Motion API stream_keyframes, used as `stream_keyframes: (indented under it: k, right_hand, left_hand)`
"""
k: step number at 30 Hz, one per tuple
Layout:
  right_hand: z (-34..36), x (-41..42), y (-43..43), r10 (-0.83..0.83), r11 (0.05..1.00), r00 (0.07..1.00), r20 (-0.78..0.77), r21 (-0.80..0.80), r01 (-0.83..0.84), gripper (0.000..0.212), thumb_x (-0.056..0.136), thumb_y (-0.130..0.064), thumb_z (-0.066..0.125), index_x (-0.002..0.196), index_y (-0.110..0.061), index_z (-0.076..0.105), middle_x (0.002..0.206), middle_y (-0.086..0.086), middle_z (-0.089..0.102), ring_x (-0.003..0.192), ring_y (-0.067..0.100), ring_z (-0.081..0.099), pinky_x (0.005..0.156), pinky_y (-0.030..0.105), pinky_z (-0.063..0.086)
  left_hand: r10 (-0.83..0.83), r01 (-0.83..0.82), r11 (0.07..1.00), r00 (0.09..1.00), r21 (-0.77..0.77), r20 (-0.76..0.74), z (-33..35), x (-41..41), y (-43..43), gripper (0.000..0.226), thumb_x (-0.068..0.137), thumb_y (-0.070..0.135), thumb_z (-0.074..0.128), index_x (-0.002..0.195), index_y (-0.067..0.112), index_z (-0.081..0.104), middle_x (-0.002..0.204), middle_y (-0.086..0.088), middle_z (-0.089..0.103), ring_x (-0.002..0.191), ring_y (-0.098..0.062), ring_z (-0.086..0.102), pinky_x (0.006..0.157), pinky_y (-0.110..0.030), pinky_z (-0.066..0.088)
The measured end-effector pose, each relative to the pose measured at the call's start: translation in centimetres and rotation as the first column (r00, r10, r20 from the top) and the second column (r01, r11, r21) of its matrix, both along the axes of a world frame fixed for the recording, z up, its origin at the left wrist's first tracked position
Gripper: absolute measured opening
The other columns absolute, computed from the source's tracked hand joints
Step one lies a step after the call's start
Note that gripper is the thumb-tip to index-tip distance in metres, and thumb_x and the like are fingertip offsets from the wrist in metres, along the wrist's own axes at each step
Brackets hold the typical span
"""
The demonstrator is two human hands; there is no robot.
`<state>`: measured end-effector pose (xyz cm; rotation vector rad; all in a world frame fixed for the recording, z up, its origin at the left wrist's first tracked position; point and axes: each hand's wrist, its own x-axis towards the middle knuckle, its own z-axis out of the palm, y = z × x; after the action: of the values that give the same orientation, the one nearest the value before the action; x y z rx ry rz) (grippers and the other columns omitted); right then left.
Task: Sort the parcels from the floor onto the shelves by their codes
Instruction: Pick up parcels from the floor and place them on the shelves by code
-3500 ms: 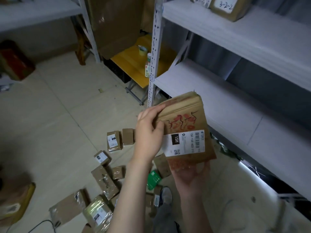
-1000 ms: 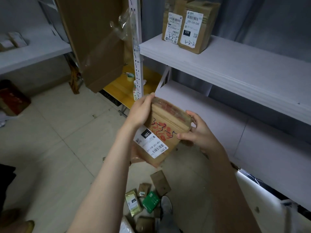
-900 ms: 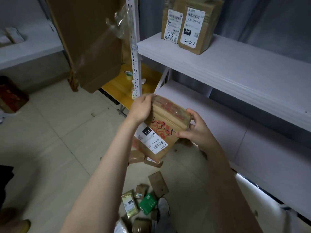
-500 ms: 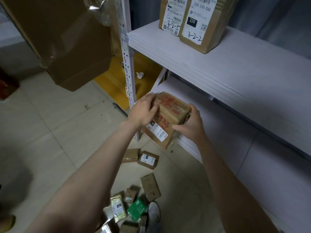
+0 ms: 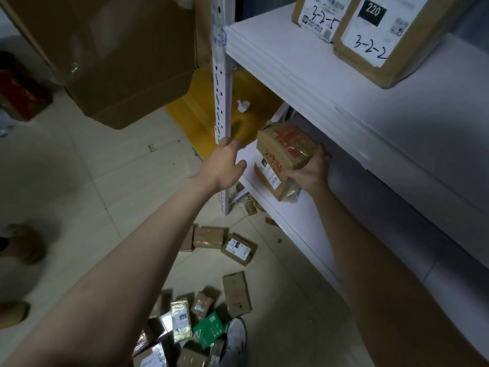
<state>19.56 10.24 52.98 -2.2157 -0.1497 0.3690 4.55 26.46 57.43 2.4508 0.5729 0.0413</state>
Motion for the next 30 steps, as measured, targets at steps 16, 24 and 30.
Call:
stream_keyframes:
  k: [16,24,30]
  right_hand:
    - [0.3,6.0,3.6,0.223,0.956,0.974,-0.024,-0.189,-0.224,0.085,0.073,-0.011,0.085,0.146,-0.007,0.041,0.149,0.01,0.047,0.138,0.029,0.043,0.111,0.03,0.032]
    - [0.3,6.6,4.0,0.219,0.952,0.975,-0.026,-0.213,-0.219,0.087,0.075,-0.011,0.083,0.148,-0.007,0.036,0.151,0.011,0.044,0.14,0.03,0.04,0.114,0.036,0.031]
    - [-0.3,4.4,3.7,0.074,0.997,0.997,-0.032,0.034,-0.073,0.098,0.07,-0.005,0.087,0.148,-0.008,0.027,0.152,0.01,0.038,0.141,0.025,0.037,0.117,0.042,0.032]
  left_hand:
    - [0.115,-0.12,0.99,0.991,-0.073,-0.074,-4.1,1.7,3.6,0.048,0.095,0.02,0.053,0.141,0.009,0.044,0.141,-0.014,0.043,0.122,-0.033,0.051,0.097,-0.044,0.046]
    - [0.132,-0.142,0.981,0.988,-0.132,-0.084,-5.5,1.5,3.6,0.057,0.095,0.021,0.055,0.145,0.008,0.032,0.148,-0.015,0.039,0.122,-0.034,0.052,0.098,-0.047,0.048]
    - [0.131,-0.141,0.98,0.988,-0.141,-0.083,-5.4,0.9,2.7,0.059,0.096,0.019,0.056,0.146,0.008,0.028,0.147,-0.016,0.04,0.117,-0.032,0.053,0.092,-0.04,0.049]
